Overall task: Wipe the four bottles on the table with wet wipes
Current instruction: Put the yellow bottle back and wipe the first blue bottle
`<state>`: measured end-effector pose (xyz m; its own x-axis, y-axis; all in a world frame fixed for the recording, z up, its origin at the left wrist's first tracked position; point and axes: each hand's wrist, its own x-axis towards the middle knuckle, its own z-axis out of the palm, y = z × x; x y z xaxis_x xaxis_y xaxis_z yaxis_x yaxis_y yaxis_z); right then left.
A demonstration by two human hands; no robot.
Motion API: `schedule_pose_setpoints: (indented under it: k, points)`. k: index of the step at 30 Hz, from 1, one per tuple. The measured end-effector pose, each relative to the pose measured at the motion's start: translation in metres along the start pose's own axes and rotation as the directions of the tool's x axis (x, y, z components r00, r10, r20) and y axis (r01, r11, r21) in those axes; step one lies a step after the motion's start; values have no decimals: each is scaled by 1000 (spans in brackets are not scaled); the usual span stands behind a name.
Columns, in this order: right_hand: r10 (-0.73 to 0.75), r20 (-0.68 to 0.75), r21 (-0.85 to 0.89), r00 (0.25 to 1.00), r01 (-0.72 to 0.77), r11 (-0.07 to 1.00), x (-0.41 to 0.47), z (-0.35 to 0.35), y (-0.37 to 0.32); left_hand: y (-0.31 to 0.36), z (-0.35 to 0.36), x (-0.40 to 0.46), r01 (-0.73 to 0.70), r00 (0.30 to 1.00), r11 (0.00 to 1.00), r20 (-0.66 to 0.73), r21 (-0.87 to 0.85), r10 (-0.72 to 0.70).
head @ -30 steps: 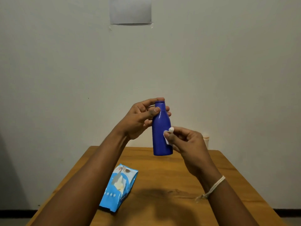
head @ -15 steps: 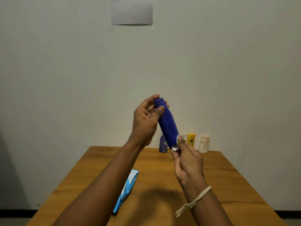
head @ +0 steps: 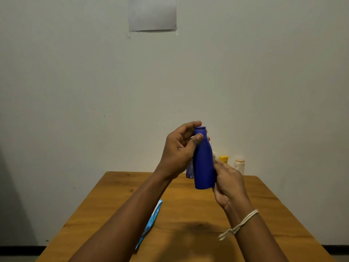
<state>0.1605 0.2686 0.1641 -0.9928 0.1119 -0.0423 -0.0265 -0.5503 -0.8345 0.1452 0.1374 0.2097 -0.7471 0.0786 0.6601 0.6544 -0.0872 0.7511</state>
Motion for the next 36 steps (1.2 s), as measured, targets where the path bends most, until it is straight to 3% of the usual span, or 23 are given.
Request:
schedule_pose_setpoints:
  k: [6, 10, 14, 18, 20, 23, 27, 33, 36]
  points:
    - [-197, 188, -267, 962, 243, 933, -8, -12, -16, -7, -11, 9, 130, 989, 990, 80, -48, -126]
    - [-419, 217, -398, 882, 472, 787, -12, -5, -29, -13, -3, 8, 165, 971, 986, 178, -31, -157]
    - [-299, 257, -482, 919, 390, 785, -28, -24, -14, -9, -13, 16, 221, 970, 935, 162, -276, -181]
    - [-71, 355, -488, 932, 250, 836, -40, -32, -8, -16, -22, 13, 335, 928, 847, 298, -413, -221]
    - [-99, 360, -455, 928, 267, 850, -34, -22, -14, -21, -20, 9, 370, 902, 848, 364, -380, -230]
    - [-278, 247, -384, 928, 357, 852, -22, -7, -24, -25, -17, 9, 375, 892, 864, 385, -337, -236]
    - [-372, 179, -393, 911, 413, 822, -17, -18, -15, -27, -11, 14, 319, 944, 883, 200, -345, -263]
    - [-172, 39, -278, 984, 176, 944, -7, -42, 18, -44, 3, 17, 271, 918, 897, -185, -349, -350]
    - [45, -40, -23, 998, -45, 999, 9, -39, 29, -54, 8, 17, 260, 881, 949, -360, -177, -308]
